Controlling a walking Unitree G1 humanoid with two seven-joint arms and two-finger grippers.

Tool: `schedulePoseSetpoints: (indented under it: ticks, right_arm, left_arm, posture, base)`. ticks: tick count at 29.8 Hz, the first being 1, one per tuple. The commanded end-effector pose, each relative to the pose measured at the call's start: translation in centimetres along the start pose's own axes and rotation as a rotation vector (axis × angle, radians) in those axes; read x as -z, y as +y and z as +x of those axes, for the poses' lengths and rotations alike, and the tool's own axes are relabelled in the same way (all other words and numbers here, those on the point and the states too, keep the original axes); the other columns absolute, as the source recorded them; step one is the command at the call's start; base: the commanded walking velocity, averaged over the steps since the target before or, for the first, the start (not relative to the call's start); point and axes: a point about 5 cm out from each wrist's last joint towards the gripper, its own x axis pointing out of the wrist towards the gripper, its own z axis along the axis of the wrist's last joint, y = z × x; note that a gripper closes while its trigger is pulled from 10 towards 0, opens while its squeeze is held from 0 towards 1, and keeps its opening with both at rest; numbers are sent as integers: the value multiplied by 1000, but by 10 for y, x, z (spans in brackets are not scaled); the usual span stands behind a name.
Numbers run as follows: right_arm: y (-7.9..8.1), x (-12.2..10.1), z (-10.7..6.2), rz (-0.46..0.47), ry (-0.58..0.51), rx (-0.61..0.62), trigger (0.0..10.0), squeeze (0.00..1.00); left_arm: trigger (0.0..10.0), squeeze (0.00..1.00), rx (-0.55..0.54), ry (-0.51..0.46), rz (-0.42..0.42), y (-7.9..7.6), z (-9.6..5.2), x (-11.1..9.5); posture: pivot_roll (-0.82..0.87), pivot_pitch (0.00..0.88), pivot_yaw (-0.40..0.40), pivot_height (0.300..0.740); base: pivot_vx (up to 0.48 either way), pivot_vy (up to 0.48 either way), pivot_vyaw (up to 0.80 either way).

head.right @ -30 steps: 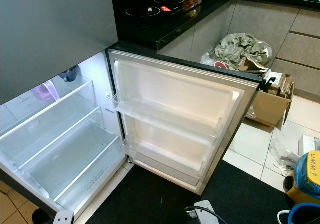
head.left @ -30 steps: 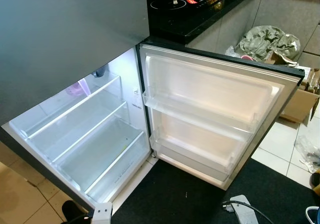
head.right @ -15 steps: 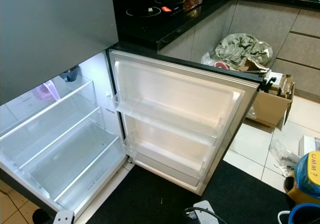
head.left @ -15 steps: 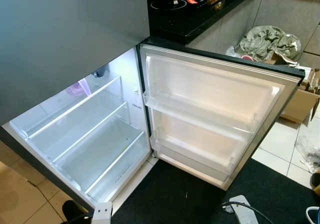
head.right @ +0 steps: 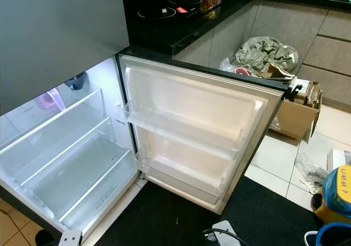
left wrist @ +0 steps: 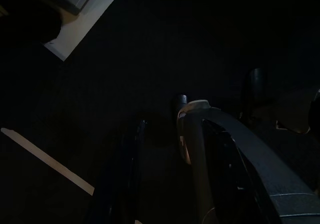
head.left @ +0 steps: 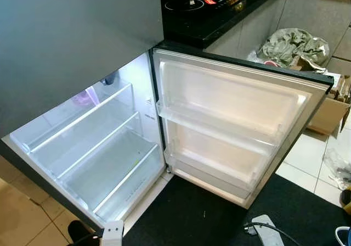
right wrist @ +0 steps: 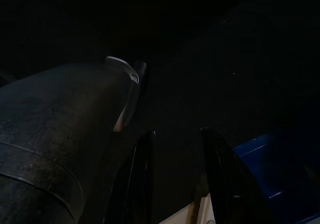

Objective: Restocking fridge

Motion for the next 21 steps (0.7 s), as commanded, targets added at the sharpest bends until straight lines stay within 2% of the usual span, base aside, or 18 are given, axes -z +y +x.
schedulePoseSetpoints:
  ticks: [1,21]
  right_arm:
    - [-1,1,0,-4,3,4,10000,0]
    - [0,0,0,-8,5,-5,10000,0]
  left_arm:
    - [10000,0,7,17,10,-2,0,3]
    - [10000,0,8,18,15,-1,0,3]
  posture:
    - [-31,0,25,740]
    - [-31,0,29,740]
  base:
    - [0,0,0]
    - [0,0,0]
